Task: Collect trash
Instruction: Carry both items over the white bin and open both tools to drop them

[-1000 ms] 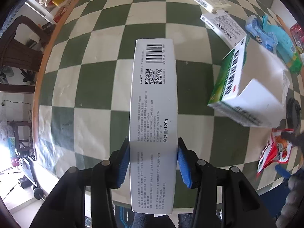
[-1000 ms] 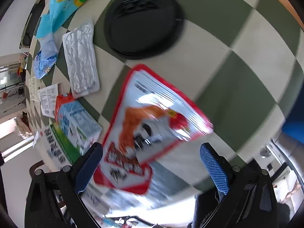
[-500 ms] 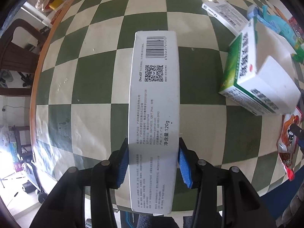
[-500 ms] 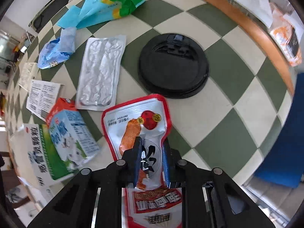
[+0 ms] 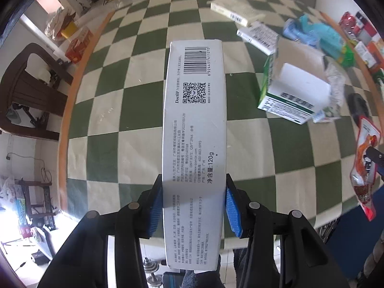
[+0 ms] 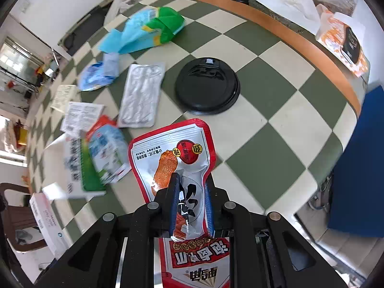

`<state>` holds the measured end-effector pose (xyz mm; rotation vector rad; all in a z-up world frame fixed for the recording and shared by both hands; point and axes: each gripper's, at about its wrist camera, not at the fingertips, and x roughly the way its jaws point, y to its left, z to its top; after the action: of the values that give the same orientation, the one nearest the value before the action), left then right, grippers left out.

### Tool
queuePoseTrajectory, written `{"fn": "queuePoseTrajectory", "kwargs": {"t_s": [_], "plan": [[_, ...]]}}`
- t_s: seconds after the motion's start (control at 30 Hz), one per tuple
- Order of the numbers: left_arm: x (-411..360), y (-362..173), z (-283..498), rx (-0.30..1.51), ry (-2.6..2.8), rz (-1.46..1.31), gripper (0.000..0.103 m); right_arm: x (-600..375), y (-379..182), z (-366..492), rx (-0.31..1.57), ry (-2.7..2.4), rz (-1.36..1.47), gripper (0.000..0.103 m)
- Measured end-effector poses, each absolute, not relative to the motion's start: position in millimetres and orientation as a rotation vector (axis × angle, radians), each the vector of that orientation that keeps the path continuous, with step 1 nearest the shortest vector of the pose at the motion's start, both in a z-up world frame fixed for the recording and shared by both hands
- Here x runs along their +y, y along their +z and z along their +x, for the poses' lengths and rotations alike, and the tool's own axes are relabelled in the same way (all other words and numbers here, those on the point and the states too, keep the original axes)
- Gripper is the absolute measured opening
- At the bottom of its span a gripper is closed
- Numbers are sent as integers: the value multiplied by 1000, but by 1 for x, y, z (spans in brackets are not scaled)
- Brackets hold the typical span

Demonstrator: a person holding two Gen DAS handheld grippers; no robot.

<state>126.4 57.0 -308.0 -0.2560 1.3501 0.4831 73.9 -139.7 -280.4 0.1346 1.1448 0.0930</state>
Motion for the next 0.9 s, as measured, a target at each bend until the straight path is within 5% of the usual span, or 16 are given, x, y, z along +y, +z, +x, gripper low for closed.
{"fn": "queuePoseTrajectory", "kwargs": {"t_s": [0.47, 0.9], "plan": [[29, -282, 16, 1325, 324, -319, 43, -156, -272, -75, 1147, 216, 200, 20], [-29, -396, -85, 1552, 248, -541, 43, -217, -376, -150, 1371, 258, 126, 20]]}}
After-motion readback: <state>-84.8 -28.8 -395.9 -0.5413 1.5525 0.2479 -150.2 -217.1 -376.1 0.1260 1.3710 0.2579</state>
